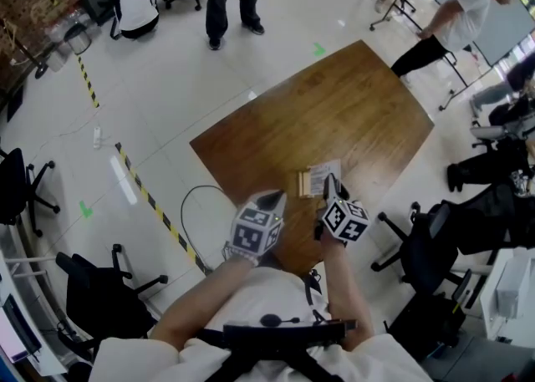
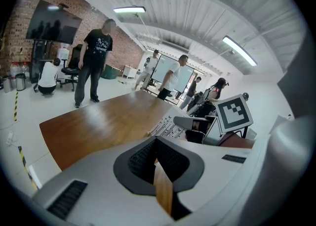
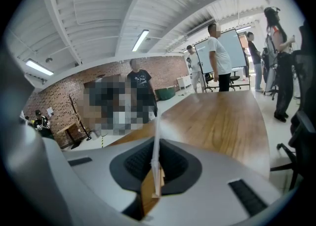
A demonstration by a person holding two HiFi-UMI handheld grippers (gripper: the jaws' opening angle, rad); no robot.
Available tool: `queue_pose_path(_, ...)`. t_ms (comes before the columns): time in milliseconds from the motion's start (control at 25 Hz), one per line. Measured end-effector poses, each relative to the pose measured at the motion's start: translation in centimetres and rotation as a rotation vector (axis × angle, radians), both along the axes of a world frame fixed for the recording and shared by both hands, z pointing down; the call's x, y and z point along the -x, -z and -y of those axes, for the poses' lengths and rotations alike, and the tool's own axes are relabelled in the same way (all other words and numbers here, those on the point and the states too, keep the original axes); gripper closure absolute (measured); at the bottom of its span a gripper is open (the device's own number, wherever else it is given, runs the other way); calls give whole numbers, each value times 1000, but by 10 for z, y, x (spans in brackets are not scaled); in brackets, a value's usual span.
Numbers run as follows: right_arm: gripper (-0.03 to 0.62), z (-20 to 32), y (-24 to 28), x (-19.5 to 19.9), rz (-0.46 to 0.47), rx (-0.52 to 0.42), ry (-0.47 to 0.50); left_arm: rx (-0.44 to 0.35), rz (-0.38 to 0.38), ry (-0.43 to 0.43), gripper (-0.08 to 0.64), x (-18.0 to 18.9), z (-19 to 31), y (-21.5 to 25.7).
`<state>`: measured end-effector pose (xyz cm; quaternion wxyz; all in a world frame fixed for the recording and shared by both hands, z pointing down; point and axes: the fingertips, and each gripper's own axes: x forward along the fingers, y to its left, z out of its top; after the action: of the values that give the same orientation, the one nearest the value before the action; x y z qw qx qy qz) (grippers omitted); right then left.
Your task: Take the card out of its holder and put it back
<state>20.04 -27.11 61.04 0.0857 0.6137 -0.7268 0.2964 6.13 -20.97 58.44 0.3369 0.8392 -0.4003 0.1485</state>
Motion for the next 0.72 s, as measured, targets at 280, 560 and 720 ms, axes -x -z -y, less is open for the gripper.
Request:
queue_pose_path(280, 572, 1, -3, 0, 0, 5, 11, 5, -2, 0, 563, -1, 2, -4)
queue_pose_path(560, 571, 0, -12, 5, -7, 22, 20, 16, -9, 7, 563, 2, 4, -5)
queue_pose_path(720, 571, 1, -18, 3, -22, 41, 20, 21, -8, 8, 563, 1, 4, -7)
